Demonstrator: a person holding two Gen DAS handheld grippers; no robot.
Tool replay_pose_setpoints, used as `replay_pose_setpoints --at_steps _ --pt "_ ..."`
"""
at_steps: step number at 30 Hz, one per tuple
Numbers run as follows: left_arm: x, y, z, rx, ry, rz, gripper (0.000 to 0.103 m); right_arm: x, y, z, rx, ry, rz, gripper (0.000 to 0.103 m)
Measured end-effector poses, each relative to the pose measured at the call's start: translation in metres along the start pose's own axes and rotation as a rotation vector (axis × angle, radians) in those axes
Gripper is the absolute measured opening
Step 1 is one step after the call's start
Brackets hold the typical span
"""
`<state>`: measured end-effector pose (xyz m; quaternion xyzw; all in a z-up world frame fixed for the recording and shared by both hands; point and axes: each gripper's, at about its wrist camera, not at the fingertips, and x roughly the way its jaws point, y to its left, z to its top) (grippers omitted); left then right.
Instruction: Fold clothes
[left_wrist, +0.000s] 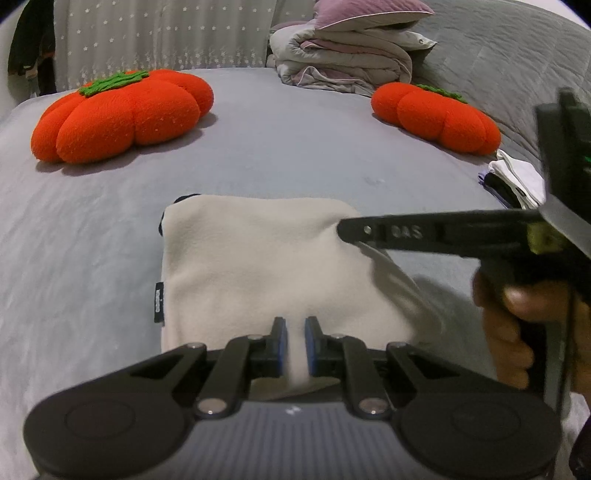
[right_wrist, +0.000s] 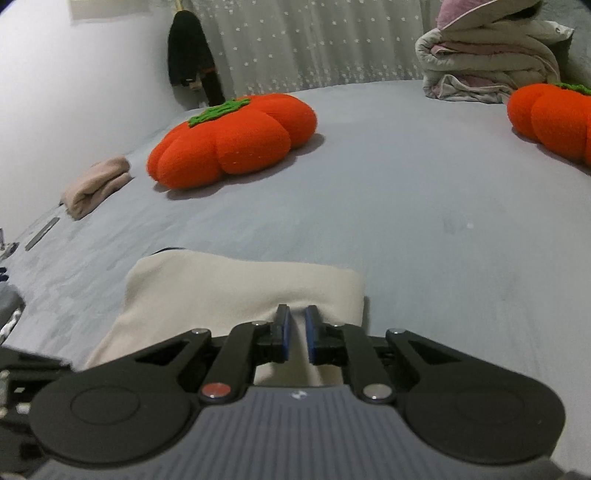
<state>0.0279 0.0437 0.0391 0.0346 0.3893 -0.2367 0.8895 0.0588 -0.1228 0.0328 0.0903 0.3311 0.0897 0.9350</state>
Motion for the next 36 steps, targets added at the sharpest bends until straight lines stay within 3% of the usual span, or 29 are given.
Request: replay_pose_setpoints --at_steps 5,8,10,12,17,21,25,29,36 --pt "0.0 0.001 0.001 0.003 -0.001 -0.003 0.013 0.014 -0.003 0.005 -0.011 0.007 -0.012 0.006" --pt "-0.006 0.012 0.008 -0.057 -0.034 -0.027 0.014 0.018 -0.003 0.01 -0.016 0.018 -0.026 0.006" --pt "-0.013 0.022 0.013 -0.097 -0.089 -0.003 0.014 0.009 -0.001 0.01 -0.023 0.003 -0.03 0.012" --pt "-0.018 0.035 0.02 -0.141 -0.152 0.009 0.014 -0.006 -0.004 0.007 0.005 -0.021 -0.036 0.029" --pt "-0.012 0.045 0.039 -0.158 -0.239 -0.019 0.014 -0.033 -0.024 -0.011 0.116 -0.035 0.034 0.033" --pt "0.012 0.052 0.044 -0.173 -0.22 0.025 0.014 -0.049 -0.017 -0.025 0.102 -0.055 0.05 0.033" --pt "0.035 0.062 0.038 -0.206 -0.168 0.06 0.013 -0.055 0.007 -0.036 -0.011 -0.077 0.028 0.035" --pt "0.038 0.067 0.033 -0.246 -0.155 0.06 0.012 -0.049 0.024 -0.045 -0.104 -0.068 -0.025 0.035" --pt "0.045 0.071 0.03 -0.314 -0.117 0.059 0.011 -0.039 0.024 -0.051 -0.121 -0.059 -0.053 0.035"
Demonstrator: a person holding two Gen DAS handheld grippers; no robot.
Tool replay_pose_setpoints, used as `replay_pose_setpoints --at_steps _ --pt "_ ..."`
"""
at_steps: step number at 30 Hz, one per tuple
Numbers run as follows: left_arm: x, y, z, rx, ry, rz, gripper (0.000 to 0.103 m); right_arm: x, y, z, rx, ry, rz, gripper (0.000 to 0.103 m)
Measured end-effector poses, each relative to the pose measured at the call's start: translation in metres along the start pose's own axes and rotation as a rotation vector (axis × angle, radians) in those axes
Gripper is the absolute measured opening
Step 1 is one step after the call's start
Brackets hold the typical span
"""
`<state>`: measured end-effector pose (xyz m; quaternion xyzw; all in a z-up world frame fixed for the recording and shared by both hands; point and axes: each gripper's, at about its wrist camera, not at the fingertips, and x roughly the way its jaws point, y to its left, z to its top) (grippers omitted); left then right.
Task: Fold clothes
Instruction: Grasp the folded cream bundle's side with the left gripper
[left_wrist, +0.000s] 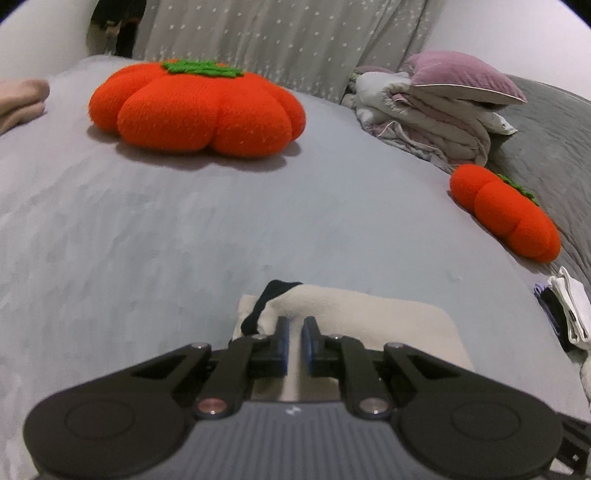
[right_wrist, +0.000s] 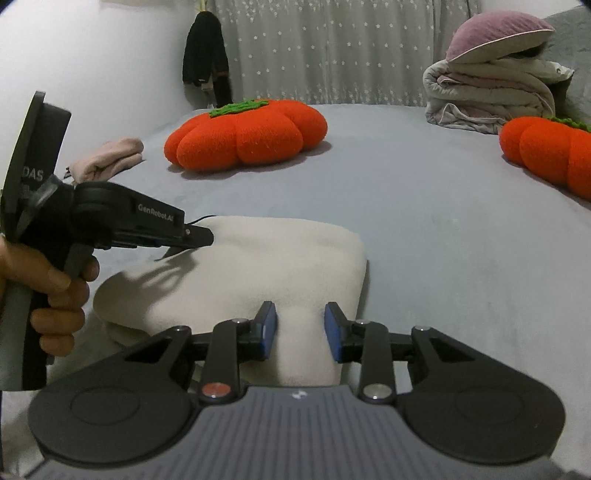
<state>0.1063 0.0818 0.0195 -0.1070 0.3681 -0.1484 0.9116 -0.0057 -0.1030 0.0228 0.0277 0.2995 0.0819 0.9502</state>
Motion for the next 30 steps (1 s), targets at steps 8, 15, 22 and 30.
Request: replay_pose_setpoints --at_steps 8,15,22,30 --pt "-0.02 0.021 0.011 -0.121 0.007 -0.073 0.008 -0.009 0.008 0.006 -0.021 -0.001 -0.035 0.036" --pt "-0.043 0.055 0.008 -0.243 0.052 -0.059 0.011 -0.024 0.046 0.009 -0.081 -0.063 0.04 0.036" --pt "-0.046 0.066 -0.007 -0.313 0.124 -0.123 0.032 0.004 0.096 0.005 -0.235 -0.029 0.067 0.038" --pt "-0.033 0.065 -0.016 -0.315 0.209 -0.127 0.053 0.026 0.108 -0.008 -0.243 -0.012 0.035 0.046"
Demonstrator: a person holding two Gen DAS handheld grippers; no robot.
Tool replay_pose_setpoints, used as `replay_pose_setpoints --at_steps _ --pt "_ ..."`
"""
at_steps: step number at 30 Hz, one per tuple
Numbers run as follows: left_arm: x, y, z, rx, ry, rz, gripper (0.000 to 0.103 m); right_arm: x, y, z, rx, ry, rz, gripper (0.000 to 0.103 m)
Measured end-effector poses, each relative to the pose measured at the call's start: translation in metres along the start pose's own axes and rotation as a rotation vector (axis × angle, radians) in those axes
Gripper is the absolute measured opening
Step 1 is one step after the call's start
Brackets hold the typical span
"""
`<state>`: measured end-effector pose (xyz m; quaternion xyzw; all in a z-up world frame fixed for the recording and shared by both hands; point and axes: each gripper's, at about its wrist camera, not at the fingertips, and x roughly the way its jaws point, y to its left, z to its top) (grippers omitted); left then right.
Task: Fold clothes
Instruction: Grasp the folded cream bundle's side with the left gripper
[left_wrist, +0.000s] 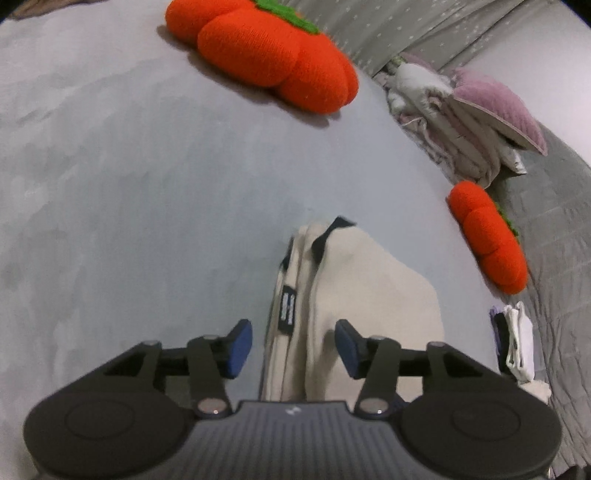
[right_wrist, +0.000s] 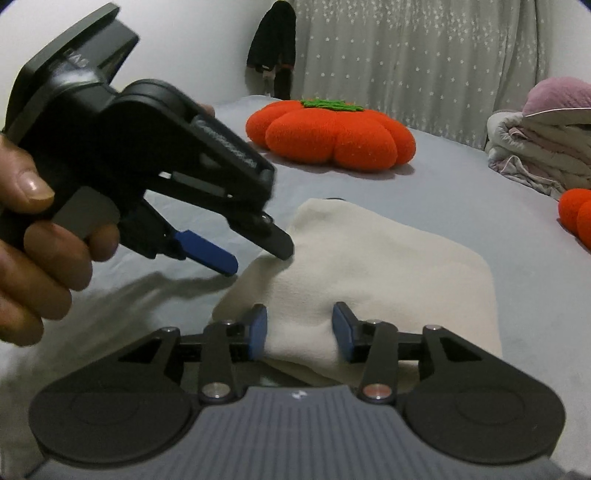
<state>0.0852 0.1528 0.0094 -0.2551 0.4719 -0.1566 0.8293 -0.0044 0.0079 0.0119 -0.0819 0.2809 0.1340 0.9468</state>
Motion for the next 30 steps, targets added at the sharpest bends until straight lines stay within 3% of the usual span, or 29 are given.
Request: replay_pose_setpoints --at_steps 7,13,16,21,25,30 --pt "0.008 -0.013 -0.007 0.063 0.016 -0.008 0.053 0.002 0.008 -0.004 -0.037 -0.003 -0.038 0.046" --pt "0.008 -0.016 -0.008 0.098 -0.001 -0.01 0.029 0.003 -0.01 0.004 0.043 0.002 0.031 0.046" --pt "0.007 -0.017 -0.009 0.121 -0.008 -0.011 0.025 -0.002 -0.017 0.006 0.103 -0.005 0.044 0.045" --pt "0.006 -0.018 -0.007 0.136 -0.009 -0.002 0.024 -0.022 -0.018 0.004 0.196 -0.012 0.056 0.045" --pt "0.005 -0.018 -0.006 0.132 -0.008 0.0 0.024 -0.029 -0.018 0.002 0.265 0.033 0.068 0.045" --pt "0.006 -0.018 -0.004 0.136 -0.007 0.003 0.024 -0.024 -0.014 -0.002 0.302 0.113 -0.014 0.045"
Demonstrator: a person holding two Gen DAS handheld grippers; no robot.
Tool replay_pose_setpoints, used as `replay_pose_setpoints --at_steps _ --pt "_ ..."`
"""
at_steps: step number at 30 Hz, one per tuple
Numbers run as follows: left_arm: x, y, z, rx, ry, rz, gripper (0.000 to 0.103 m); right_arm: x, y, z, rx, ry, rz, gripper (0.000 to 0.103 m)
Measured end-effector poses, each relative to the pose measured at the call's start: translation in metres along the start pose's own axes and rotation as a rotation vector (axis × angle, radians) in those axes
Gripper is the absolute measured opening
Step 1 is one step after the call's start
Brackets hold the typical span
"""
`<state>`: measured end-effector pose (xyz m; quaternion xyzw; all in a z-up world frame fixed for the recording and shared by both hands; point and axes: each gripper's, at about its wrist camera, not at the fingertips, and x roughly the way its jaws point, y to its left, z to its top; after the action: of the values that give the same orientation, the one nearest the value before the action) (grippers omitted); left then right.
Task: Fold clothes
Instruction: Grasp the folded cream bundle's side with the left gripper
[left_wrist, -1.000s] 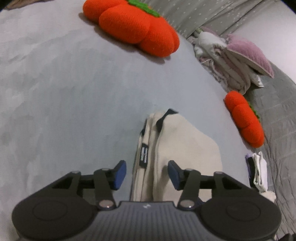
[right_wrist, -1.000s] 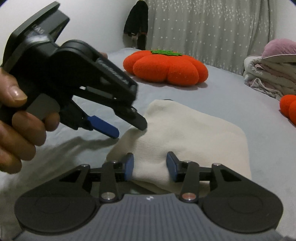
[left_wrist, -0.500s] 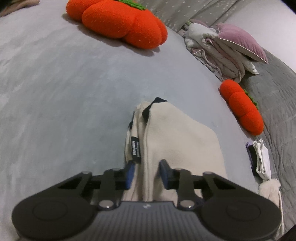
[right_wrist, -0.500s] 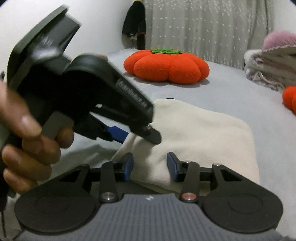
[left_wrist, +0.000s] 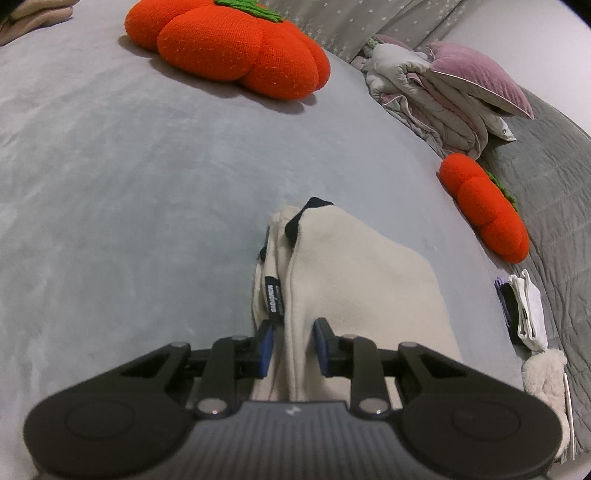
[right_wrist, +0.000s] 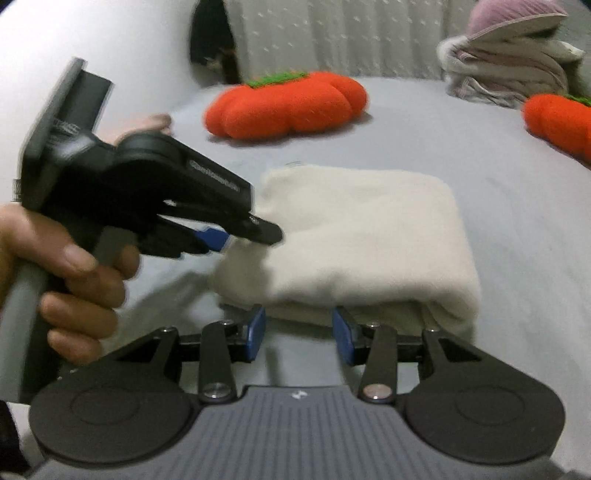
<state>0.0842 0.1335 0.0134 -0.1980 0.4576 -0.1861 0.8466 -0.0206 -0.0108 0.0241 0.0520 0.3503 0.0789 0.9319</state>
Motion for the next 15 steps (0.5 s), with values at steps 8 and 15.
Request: replay_pose_setpoints --at_steps 8,15 --pt "0.002 0.0 0.002 0.014 0.001 0.012 0.025 0.008 -0.016 -0.008 0.052 0.04 -0.022 0.045" --pt "0.002 -0.001 0.001 0.034 -0.002 0.032 0.024 -0.019 -0.005 0.006 -0.041 -0.036 -0.012 0.044"
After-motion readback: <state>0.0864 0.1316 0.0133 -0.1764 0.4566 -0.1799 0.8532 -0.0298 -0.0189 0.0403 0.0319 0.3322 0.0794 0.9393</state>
